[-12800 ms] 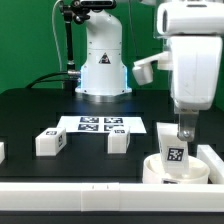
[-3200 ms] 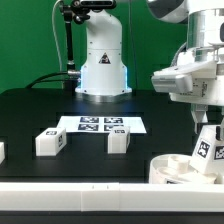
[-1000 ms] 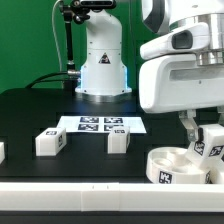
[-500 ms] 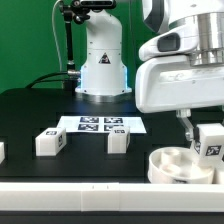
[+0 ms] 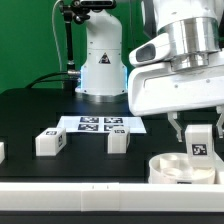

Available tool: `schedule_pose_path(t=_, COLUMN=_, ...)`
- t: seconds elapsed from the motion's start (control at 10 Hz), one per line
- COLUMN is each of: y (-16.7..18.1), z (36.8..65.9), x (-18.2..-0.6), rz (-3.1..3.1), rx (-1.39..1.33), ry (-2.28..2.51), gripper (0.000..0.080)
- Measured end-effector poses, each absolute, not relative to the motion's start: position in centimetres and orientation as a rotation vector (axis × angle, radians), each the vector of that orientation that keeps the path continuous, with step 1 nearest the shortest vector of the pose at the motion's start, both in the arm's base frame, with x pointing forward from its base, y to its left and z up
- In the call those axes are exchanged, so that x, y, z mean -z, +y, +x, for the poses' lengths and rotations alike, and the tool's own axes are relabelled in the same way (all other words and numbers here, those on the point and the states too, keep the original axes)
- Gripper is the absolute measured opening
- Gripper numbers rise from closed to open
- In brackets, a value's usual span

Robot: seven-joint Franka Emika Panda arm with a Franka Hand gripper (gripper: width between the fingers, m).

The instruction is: Assemble stool

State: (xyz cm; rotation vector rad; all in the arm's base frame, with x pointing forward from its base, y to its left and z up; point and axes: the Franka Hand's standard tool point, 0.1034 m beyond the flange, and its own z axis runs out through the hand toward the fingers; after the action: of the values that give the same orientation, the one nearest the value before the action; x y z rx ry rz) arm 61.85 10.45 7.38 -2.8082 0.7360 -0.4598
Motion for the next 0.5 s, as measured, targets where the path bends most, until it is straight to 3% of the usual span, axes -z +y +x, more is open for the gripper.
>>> schedule_pose_path(t=0.5, y=9.60, z=62.57, x=-7.88, rz=-2.562, rx=0.418, ry=1.194, gripper=0.0346)
